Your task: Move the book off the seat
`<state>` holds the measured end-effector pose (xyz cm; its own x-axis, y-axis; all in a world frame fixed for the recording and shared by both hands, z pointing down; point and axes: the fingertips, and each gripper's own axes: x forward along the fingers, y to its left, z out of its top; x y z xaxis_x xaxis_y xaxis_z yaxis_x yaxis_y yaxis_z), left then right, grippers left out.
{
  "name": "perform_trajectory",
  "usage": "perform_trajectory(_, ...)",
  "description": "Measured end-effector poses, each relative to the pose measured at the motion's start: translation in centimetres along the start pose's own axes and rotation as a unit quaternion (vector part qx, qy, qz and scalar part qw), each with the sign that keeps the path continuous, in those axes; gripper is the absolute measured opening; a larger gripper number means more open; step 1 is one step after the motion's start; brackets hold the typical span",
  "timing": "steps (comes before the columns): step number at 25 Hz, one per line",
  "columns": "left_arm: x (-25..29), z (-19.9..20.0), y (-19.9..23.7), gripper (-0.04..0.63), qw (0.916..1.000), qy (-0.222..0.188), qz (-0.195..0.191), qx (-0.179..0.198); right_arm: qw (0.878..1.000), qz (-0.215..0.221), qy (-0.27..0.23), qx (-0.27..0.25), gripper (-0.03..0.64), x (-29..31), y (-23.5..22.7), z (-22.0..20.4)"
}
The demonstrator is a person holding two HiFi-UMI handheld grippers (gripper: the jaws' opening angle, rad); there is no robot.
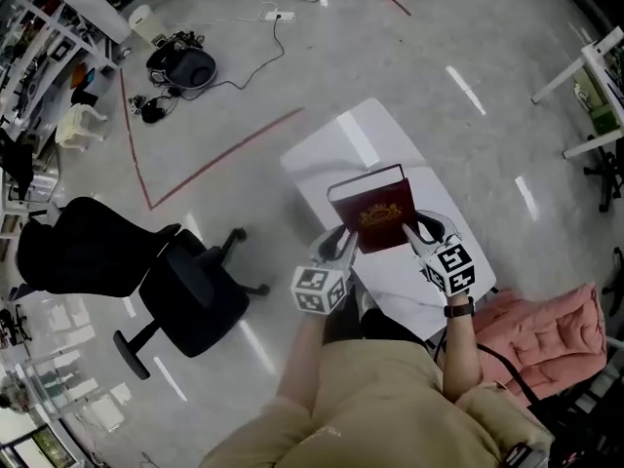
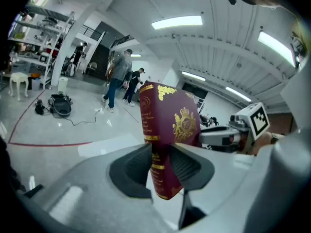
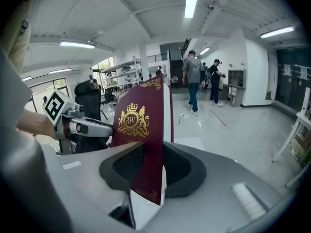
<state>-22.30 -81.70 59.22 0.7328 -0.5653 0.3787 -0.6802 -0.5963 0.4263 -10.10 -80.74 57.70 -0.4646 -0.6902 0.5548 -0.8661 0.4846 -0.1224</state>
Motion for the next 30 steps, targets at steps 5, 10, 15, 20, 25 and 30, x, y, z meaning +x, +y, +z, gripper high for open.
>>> perform_trajectory(5, 4.9, -9.8, 5.3, 0.089, 0.9922, 0.104, -0.010, -0.069, 0.993, 0.029, 0.110, 0.035, 0.123, 7.7, -2.4, -8.8)
perform_trajectory(10, 10.9, -17.7, 10.4, 0.086, 0.9764, 0.155, 0.004, -0.150, 0.980, 0.054, 0.182, 0.064, 0.123, 15.0, -5.8, -16.8)
perform_trajectory(15, 16.6, -25.2, 14.6, 0.084, 0.9561, 0.195, 0.025, -0.218, 0.965, 0.088, 0.238, 0.073, 0.123, 21.7, -9.4, -24.3)
perform_trajectory(20, 20.7, -30.4, 18.0, 0.083, 0.9441, 0.197, 0.037, -0.262, 0.952, 0.108, 0.281, 0.054, 0.126, 27.4, -12.0, -28.9)
perform_trajectory(25, 21.7, -32.4, 19.3, 0.090, 0.9387, 0.192, 0.045, -0.282, 0.949, 0.109, 0.292, 0.052, 0.130, 30.3, -12.8, -30.8)
perform_trajectory(30, 20.7, -28.9, 20.3, 0.124, 0.9487, 0.173, 0.064, -0.257, 0.955, 0.054, 0.255, 0.142, 0.373, 30.6, -13.6, -29.6)
